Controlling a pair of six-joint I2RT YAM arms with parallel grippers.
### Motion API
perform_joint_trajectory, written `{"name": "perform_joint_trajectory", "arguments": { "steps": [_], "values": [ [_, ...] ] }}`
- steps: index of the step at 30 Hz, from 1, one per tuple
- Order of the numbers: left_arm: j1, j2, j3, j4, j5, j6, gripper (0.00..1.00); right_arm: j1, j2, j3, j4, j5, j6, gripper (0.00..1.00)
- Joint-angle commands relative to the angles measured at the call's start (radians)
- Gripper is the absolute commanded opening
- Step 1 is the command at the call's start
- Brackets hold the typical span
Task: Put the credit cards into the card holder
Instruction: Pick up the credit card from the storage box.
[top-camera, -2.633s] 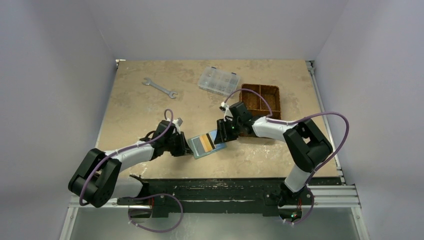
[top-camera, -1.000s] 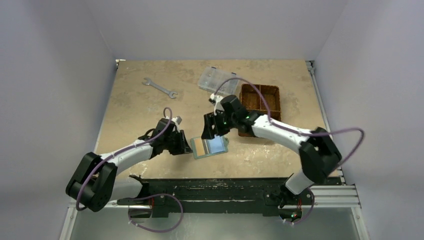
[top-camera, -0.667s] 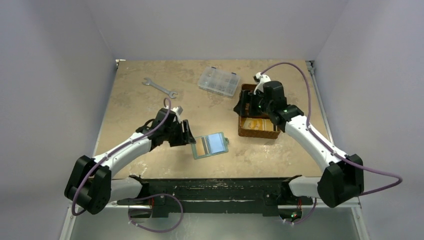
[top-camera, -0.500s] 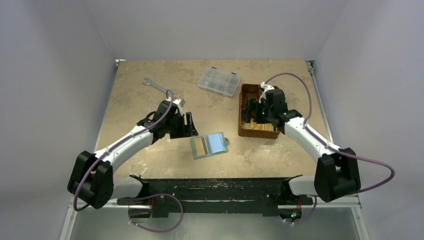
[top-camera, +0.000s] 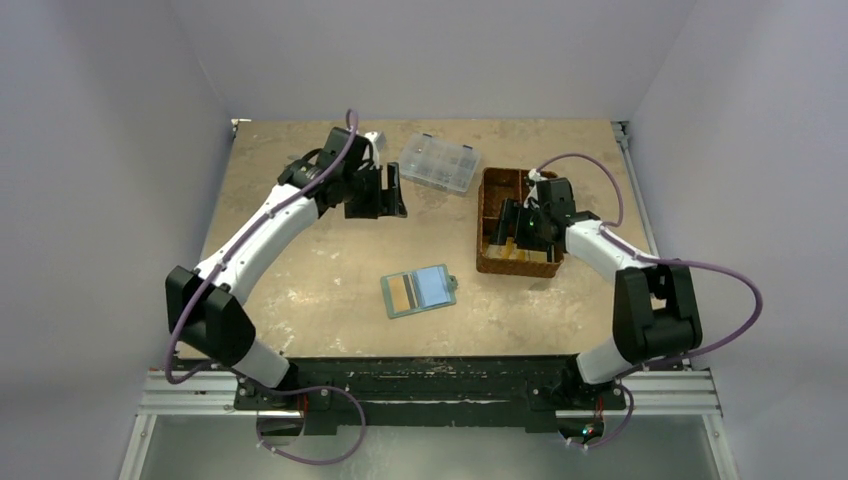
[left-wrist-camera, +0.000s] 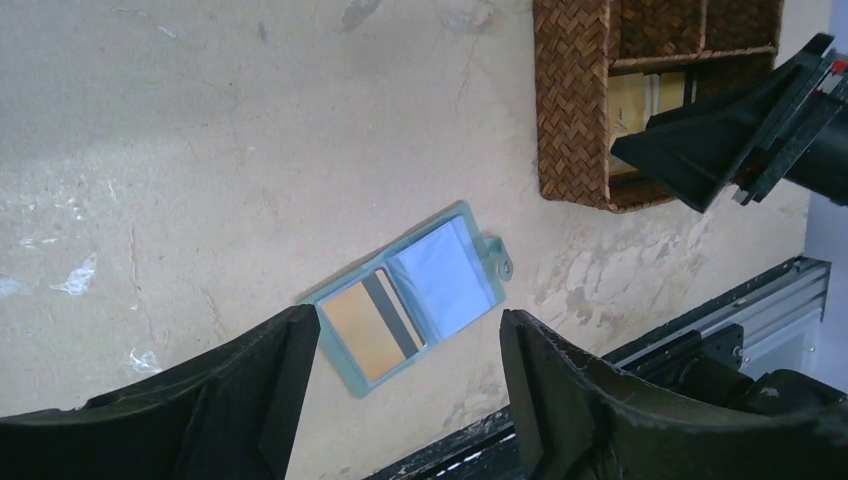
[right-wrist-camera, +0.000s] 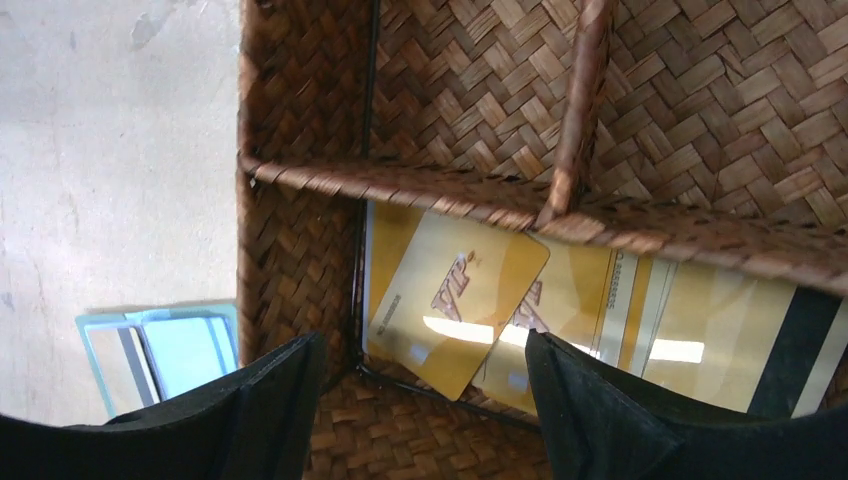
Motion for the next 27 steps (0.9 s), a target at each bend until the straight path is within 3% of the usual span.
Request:
{"name": "perform_joint_trajectory", "arguments": {
  "steps": [1,13,27],
  "values": [
    [0.005,0.104,0.104,-0.156,0.028,0.080,0.71,-0.016,0.056,0.072,0.028,-0.037,-0.017,0.81],
    [0.007,0.280,0.283,-0.271,0.020,0.192,0.71,-0.029,0.105,0.104,-0.018,0.053,0.020,0.78],
    [0.025,0.258,0.238,-0.273,0.031,0.204,0.71,-0.028,0.199,0.057,0.133,-0.193,0.058,0.71]
  ]
}}
